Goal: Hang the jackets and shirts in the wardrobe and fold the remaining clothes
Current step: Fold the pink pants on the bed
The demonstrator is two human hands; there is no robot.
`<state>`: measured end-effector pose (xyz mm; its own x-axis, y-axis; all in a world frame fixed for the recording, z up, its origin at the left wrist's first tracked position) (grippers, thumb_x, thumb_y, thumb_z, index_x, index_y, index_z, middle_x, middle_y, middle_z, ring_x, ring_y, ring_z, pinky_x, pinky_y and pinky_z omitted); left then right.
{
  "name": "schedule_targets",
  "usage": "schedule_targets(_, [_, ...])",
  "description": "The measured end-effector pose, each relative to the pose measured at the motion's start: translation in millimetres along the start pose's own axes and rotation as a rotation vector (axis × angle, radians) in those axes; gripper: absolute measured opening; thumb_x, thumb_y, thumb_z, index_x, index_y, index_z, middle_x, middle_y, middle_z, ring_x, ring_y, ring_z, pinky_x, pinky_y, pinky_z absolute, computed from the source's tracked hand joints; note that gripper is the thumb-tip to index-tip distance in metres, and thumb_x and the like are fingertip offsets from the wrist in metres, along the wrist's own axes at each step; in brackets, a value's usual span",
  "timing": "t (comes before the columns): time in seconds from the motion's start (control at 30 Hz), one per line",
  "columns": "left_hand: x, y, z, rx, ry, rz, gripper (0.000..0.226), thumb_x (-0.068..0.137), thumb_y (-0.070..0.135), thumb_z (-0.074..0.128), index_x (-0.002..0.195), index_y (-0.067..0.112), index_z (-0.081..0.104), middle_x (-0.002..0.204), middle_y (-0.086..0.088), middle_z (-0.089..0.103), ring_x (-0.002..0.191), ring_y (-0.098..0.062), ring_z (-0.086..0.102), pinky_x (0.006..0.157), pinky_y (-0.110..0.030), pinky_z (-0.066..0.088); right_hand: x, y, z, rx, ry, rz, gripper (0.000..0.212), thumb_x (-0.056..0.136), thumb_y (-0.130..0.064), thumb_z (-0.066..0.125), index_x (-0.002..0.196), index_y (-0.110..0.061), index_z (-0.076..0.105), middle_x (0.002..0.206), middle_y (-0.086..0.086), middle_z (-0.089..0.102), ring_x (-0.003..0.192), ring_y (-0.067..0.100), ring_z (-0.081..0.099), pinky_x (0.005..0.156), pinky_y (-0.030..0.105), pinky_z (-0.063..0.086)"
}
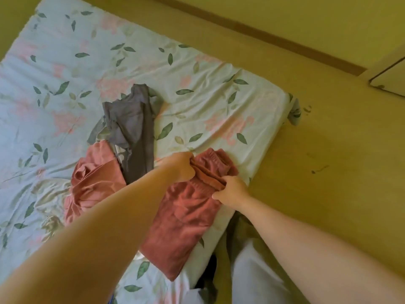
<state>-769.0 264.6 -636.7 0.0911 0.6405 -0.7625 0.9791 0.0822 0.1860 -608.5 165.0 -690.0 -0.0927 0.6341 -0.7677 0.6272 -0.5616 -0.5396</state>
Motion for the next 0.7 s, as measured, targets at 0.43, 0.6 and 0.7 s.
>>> schedule_targets(0.43, [145.4, 2.3, 40.3, -0.23, 0.012, -0.08, 0.027, 0.071, 0.009, 0.051, 0.088, 0.024, 0.065, 0.086, 0.006, 0.064, 0.08, -0.017, 0.059, 0.06, -0.026, 0.045, 126.1, 41.9, -7.9, 0.036, -0.016, -0.235, 0.035, 0.083, -0.04, 0.068, 0.113, -0.023, 0.064, 0.137, -0.002, 0.046, 0.118, 0.022, 0.051, 0.095, 0.036, 0.044])
schedule_targets(0.6, [155.7, 7.9, 60.2, -0.187, -0.076, -0.074, 0.029, 0.073, 0.008, 0.056, 0.097, 0.023, 0.062, 0.096, -0.002, 0.062, 0.092, -0.027, 0.057, 0.066, -0.03, 0.043, 129.8, 46.2, -3.2, 0.104, -0.078, -0.216, 0.018, 0.085, -0.033, 0.067, 0.097, -0.023, 0.059, 0.113, 0.0, 0.056, 0.099, 0.02, 0.056, 0.078, 0.029, 0.041])
schedule_targets(0.7, [155.4, 18.5, 66.2, -0.186, -0.12, -0.064, 0.027, 0.073, 0.006, 0.055, 0.089, 0.028, 0.06, 0.093, 0.001, 0.061, 0.089, -0.025, 0.057, 0.069, -0.031, 0.047, 116.7, 54.4, -8.0, 0.189, -0.071, -0.172, 0.014, 0.079, -0.033, 0.065, 0.08, -0.024, 0.055, 0.08, -0.003, 0.06, 0.072, 0.016, 0.058, 0.057, 0.025, 0.038])
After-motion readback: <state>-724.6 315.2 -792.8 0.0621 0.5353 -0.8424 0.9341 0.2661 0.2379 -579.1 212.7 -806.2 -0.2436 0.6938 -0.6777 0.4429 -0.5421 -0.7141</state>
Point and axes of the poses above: each hand's wrist, its own x-axis towards the middle knuckle, its own z-axis out of the palm, y = z × x, the point moved 10 cm from there along x, towards the middle knuckle
